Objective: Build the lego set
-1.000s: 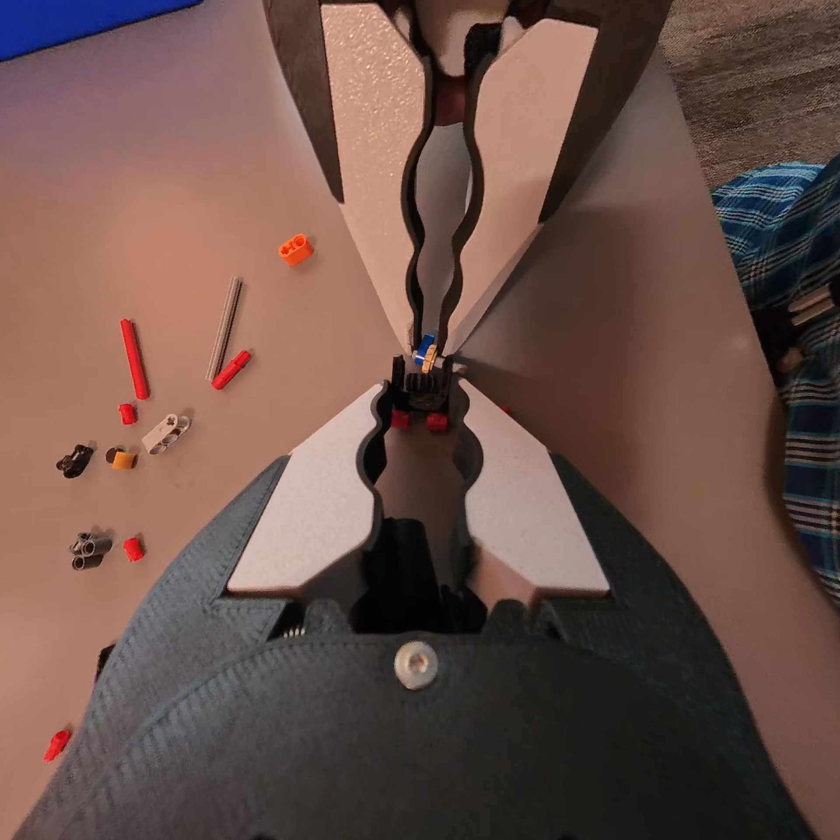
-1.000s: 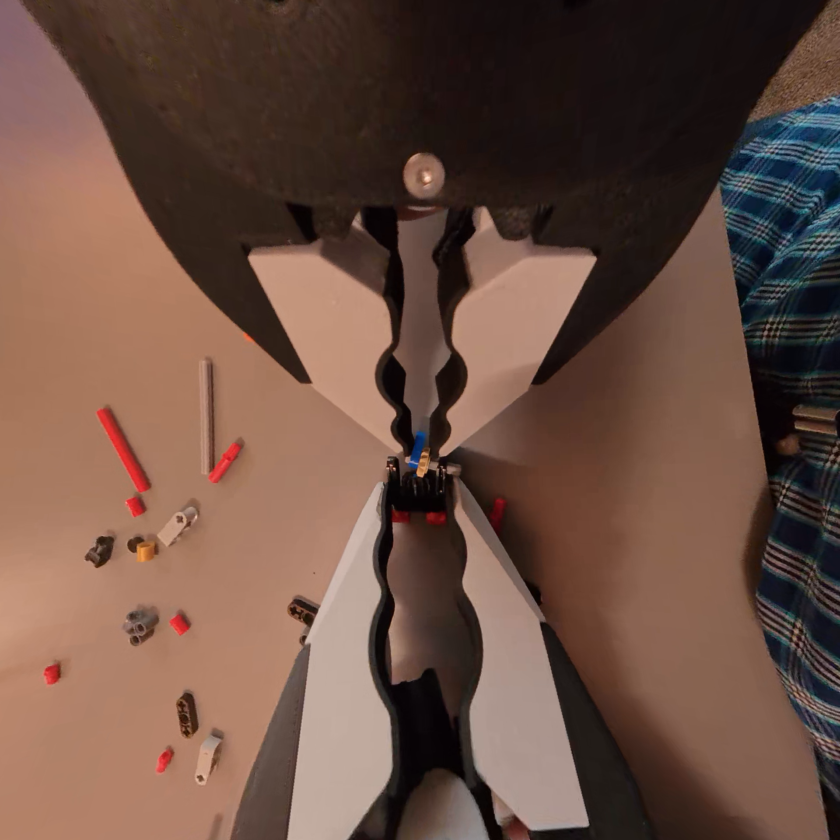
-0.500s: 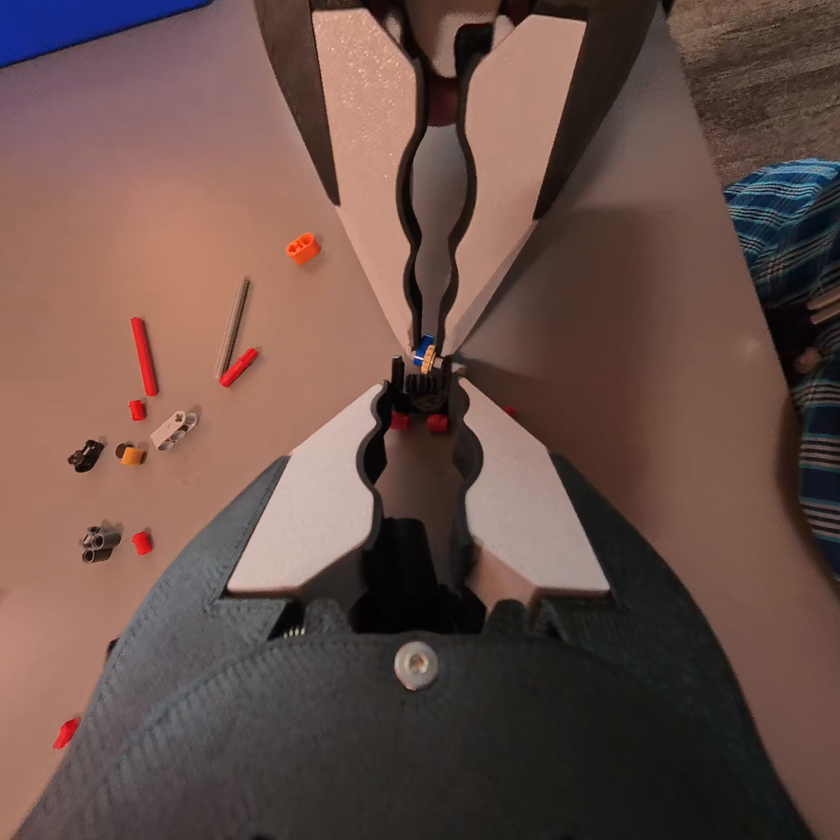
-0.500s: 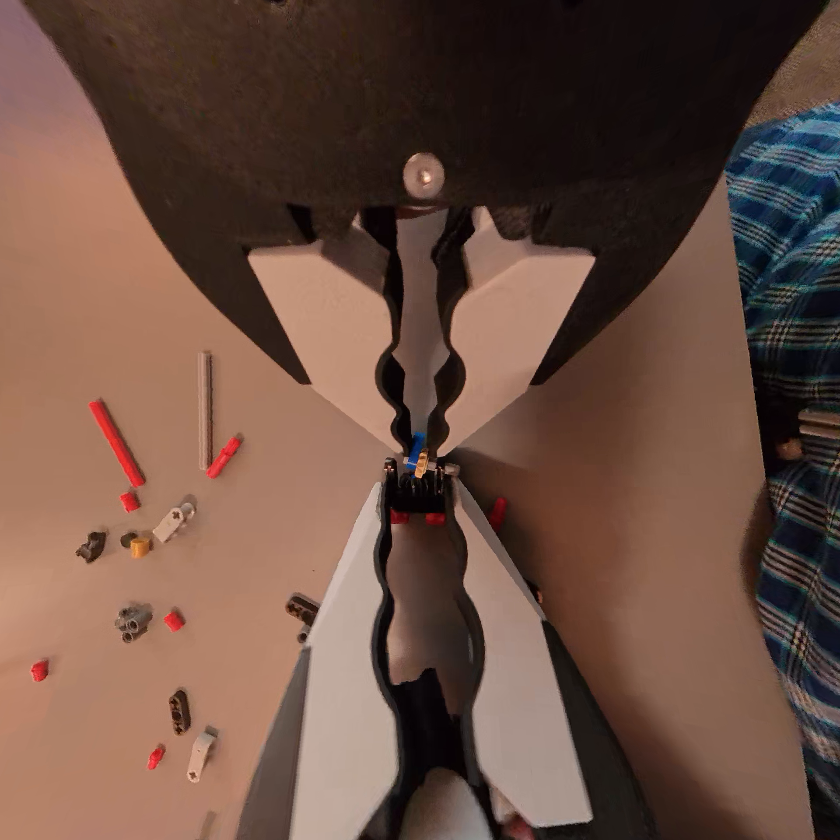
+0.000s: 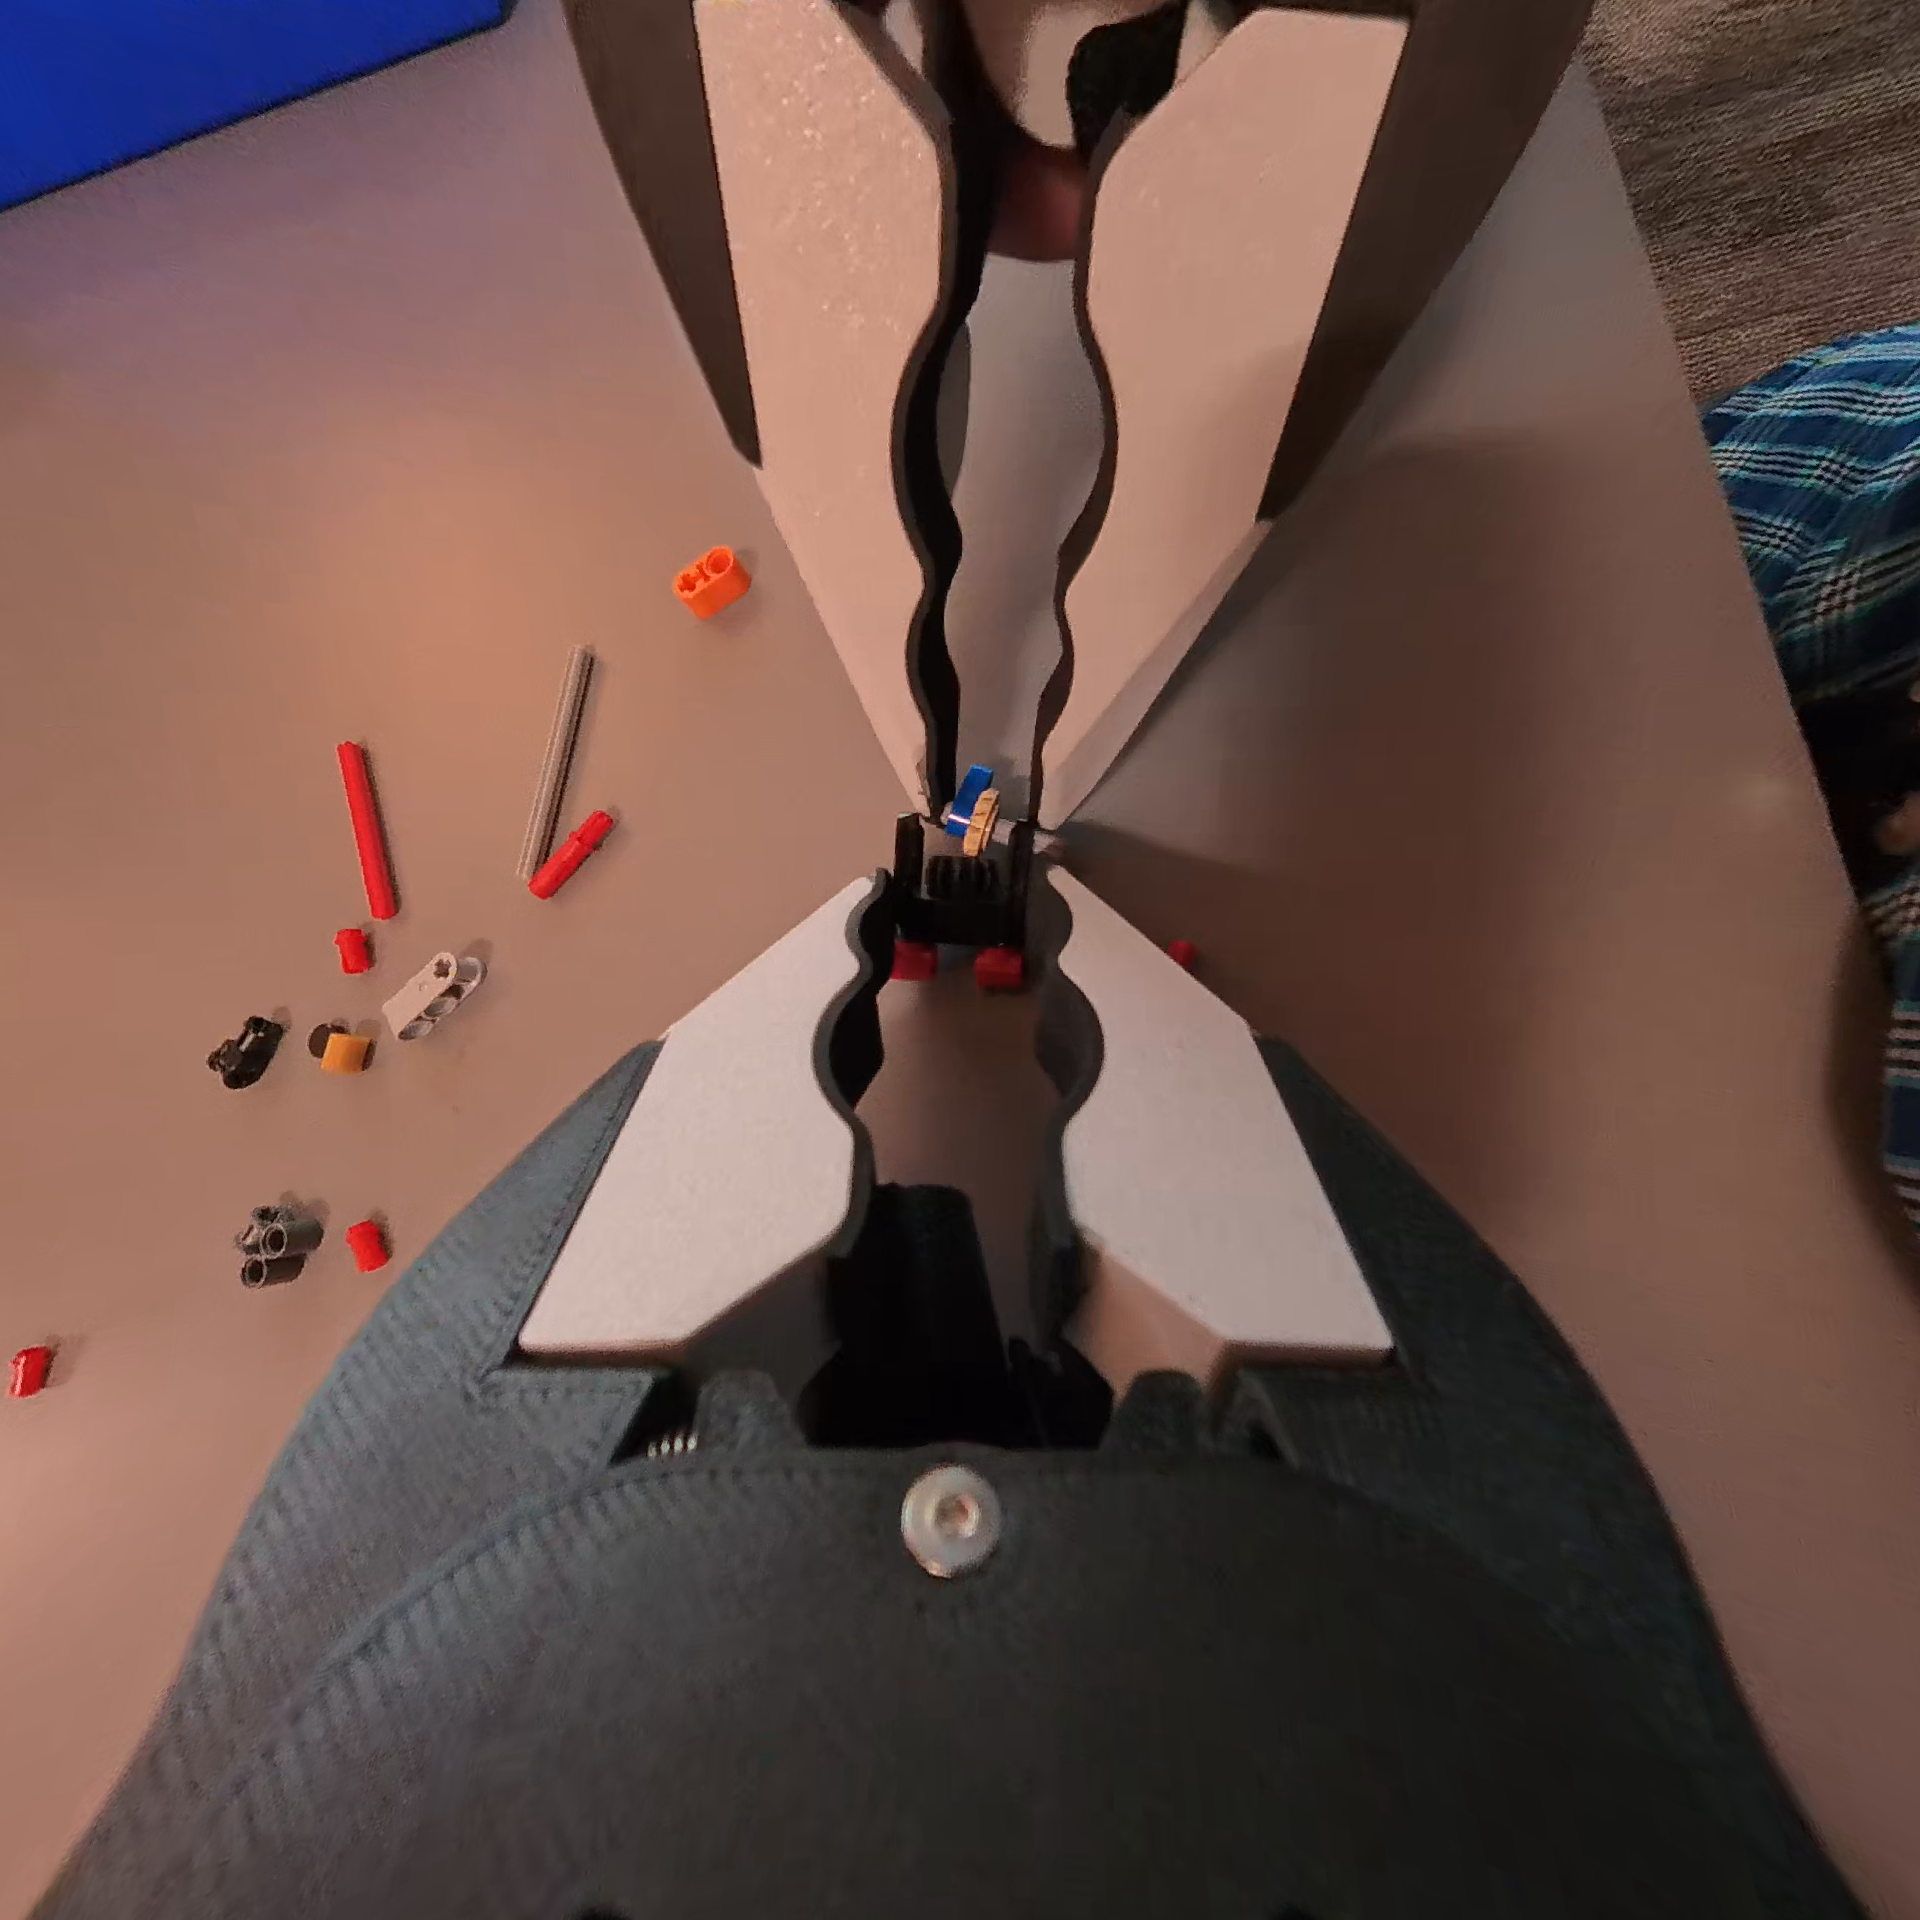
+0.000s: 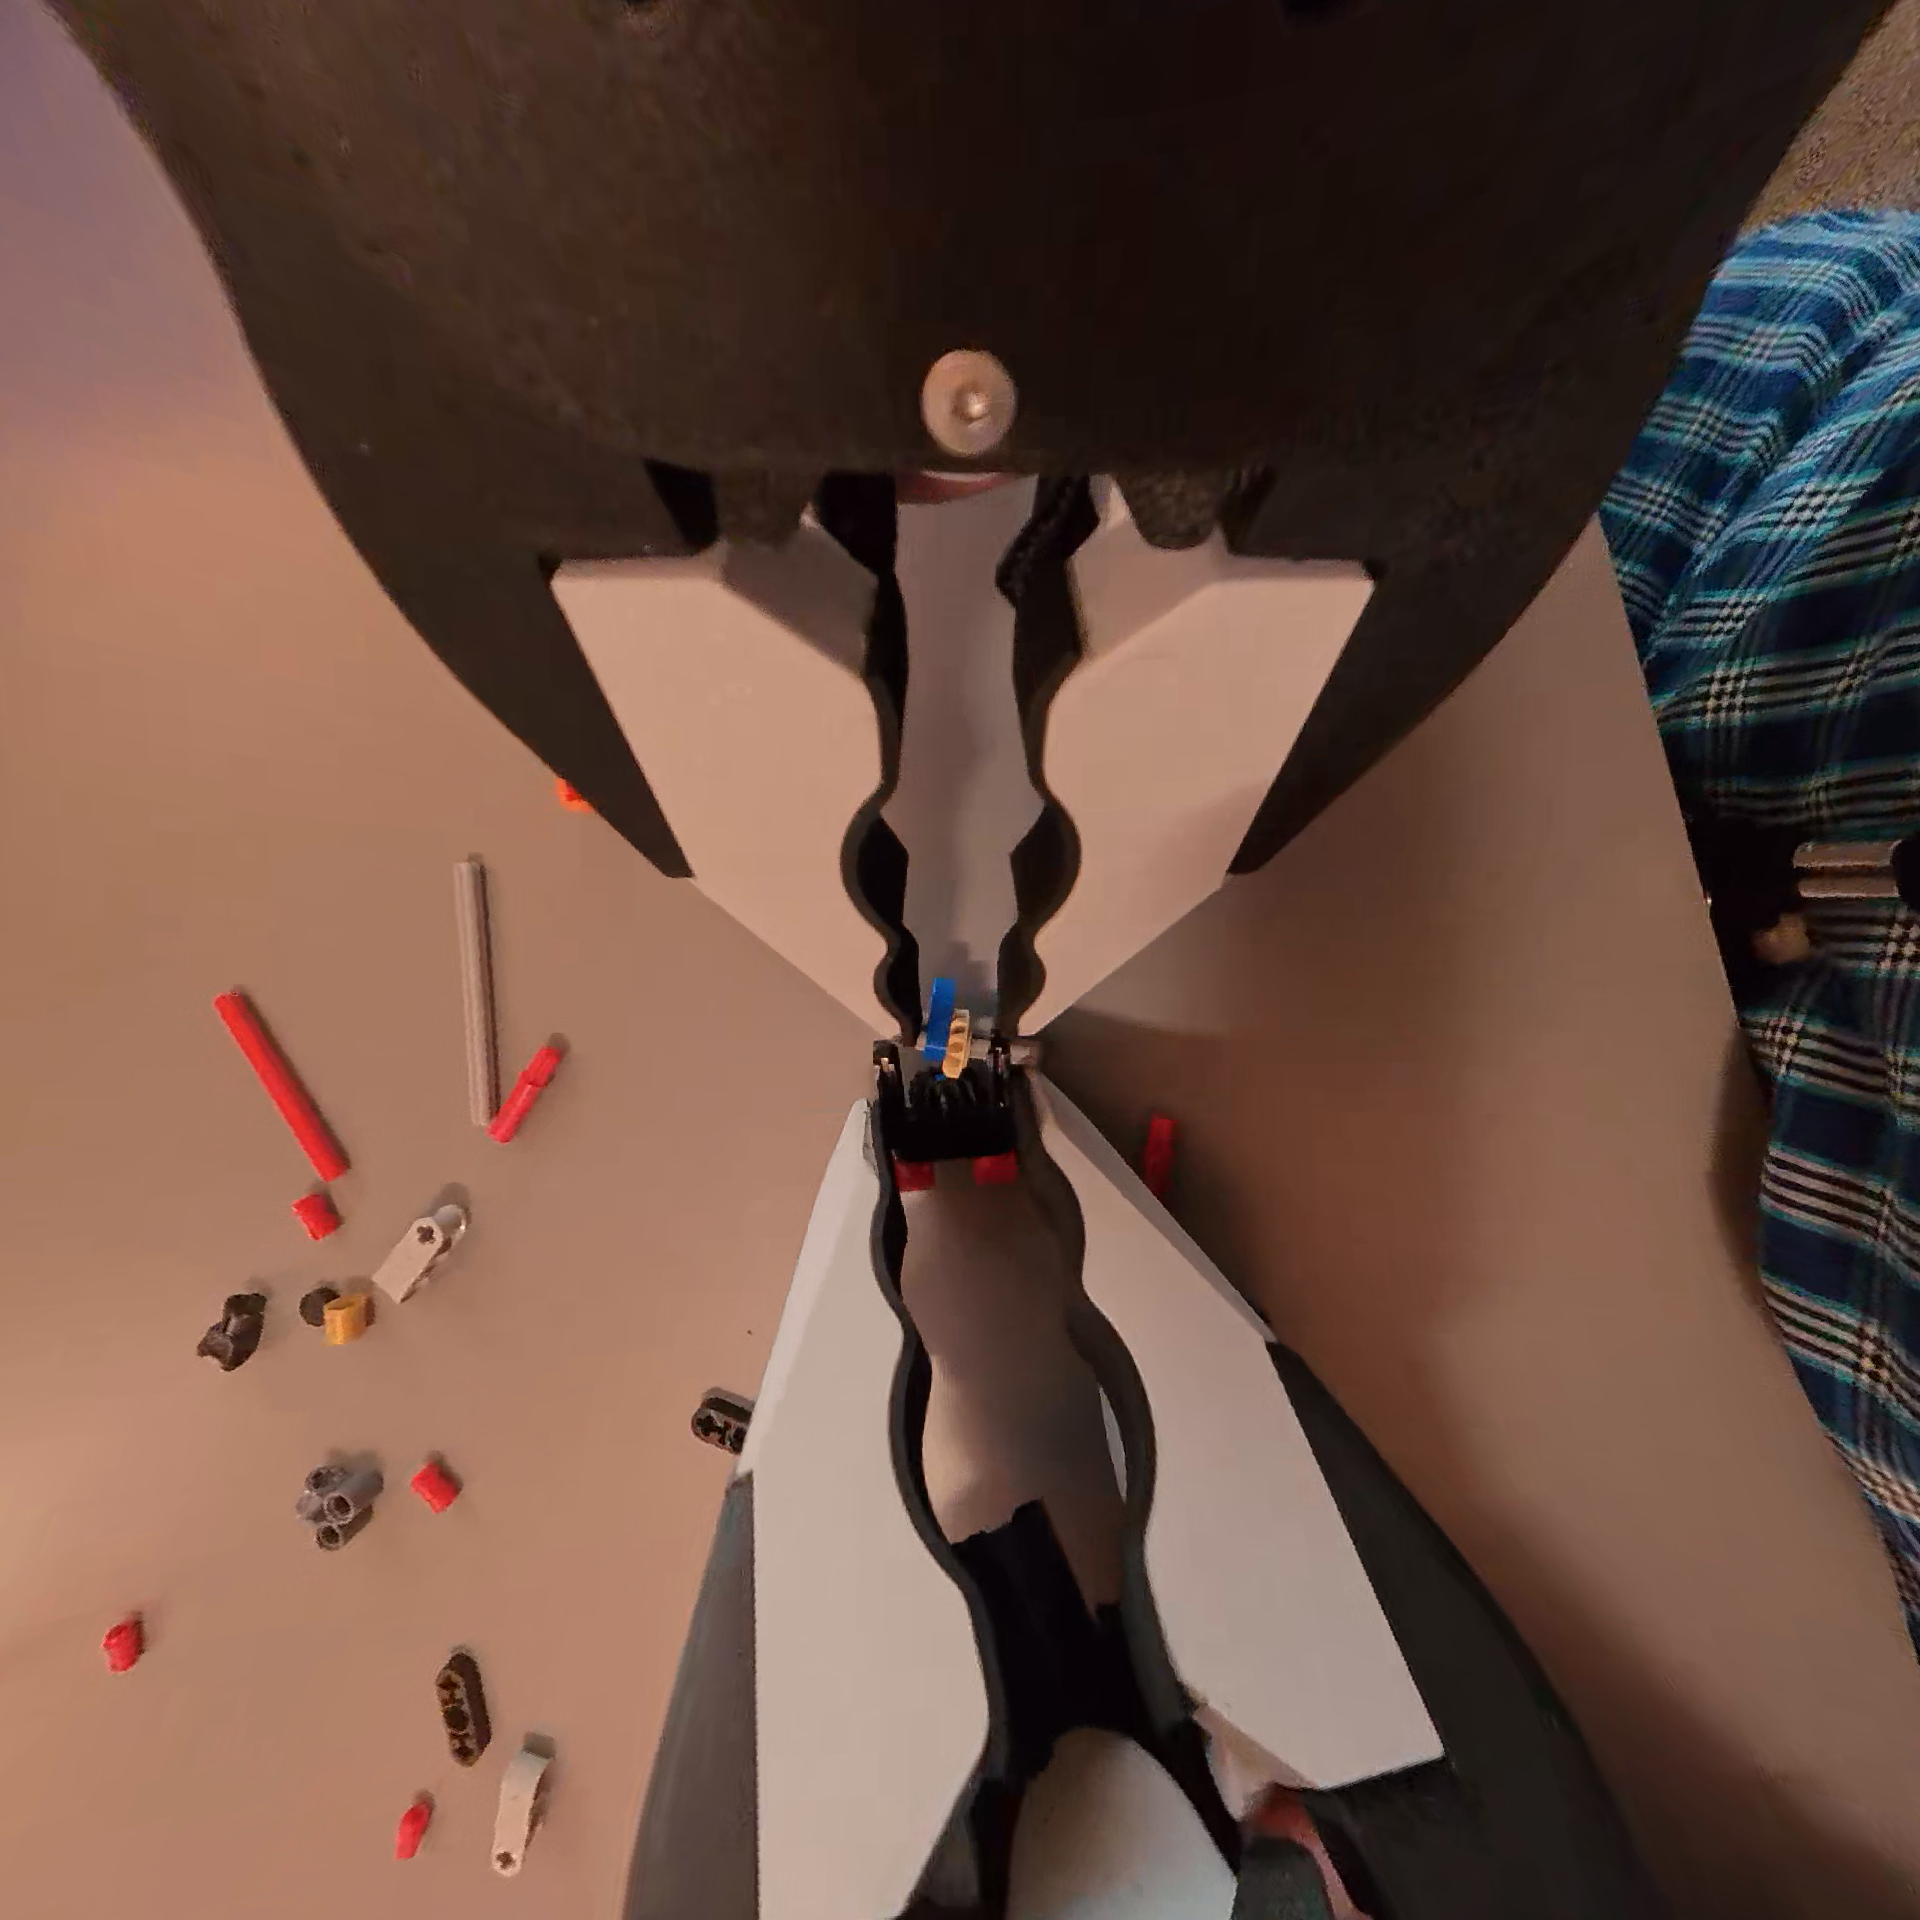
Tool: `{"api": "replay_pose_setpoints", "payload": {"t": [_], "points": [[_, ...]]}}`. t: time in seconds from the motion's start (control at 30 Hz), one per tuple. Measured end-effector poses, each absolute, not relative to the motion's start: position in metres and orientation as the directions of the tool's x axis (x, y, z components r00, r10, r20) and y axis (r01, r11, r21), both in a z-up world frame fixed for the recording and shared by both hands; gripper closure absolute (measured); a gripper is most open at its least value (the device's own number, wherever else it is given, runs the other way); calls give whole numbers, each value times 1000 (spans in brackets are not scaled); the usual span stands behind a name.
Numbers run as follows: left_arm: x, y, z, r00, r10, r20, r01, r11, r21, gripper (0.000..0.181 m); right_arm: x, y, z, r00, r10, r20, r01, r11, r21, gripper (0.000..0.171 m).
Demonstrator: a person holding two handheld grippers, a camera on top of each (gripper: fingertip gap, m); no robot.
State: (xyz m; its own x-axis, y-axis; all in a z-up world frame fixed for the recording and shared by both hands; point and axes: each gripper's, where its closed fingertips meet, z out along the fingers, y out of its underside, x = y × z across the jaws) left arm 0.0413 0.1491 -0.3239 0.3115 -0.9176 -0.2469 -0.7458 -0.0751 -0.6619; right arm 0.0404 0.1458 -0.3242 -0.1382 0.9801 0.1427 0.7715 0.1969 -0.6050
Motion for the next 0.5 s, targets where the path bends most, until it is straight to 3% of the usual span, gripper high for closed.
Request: {"api": "replay_pose_setpoints", "payload": {"t": [0.5], "points": [[42, 149, -323, 316, -913, -257, -746, -72, -662, 158, 40, 143, -326, -242, 950, 196, 784, 311, -537, 163]]}}
